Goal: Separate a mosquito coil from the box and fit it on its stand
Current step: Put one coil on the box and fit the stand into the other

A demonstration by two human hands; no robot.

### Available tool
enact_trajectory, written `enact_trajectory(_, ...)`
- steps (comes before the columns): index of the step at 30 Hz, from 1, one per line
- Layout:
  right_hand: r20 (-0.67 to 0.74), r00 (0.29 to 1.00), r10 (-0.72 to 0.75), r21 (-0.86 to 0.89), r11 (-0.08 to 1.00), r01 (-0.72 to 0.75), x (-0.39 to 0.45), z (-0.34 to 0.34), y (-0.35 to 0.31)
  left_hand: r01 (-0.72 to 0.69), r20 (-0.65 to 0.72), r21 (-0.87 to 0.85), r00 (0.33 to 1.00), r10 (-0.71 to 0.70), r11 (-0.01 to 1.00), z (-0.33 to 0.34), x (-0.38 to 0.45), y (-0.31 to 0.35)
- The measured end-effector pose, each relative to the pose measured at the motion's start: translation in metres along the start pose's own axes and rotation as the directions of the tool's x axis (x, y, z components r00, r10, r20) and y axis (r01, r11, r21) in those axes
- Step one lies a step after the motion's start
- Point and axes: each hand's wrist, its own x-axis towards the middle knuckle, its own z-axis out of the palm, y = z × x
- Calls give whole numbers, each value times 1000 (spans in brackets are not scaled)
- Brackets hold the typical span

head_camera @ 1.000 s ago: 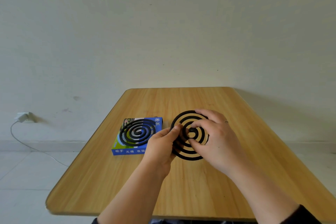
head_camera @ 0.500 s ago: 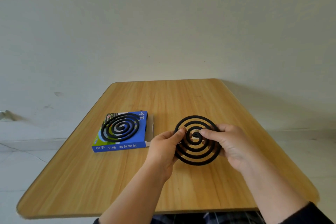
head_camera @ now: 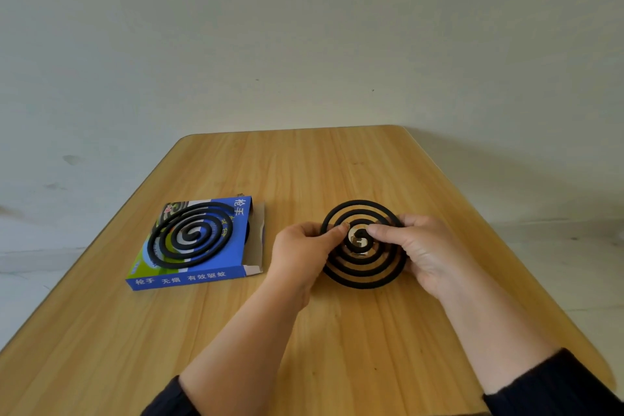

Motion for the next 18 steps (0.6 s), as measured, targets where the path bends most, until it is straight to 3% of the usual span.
enact_trajectory(11,-32,999,-36,-46,998,35,15,1,8,-37,-51,129,998,44,991,8,13,-3)
enact_trajectory(18,-44,997,-56,-73,996,53,13,3,10,-20,-21,112,1000,23,994,6,13,-4)
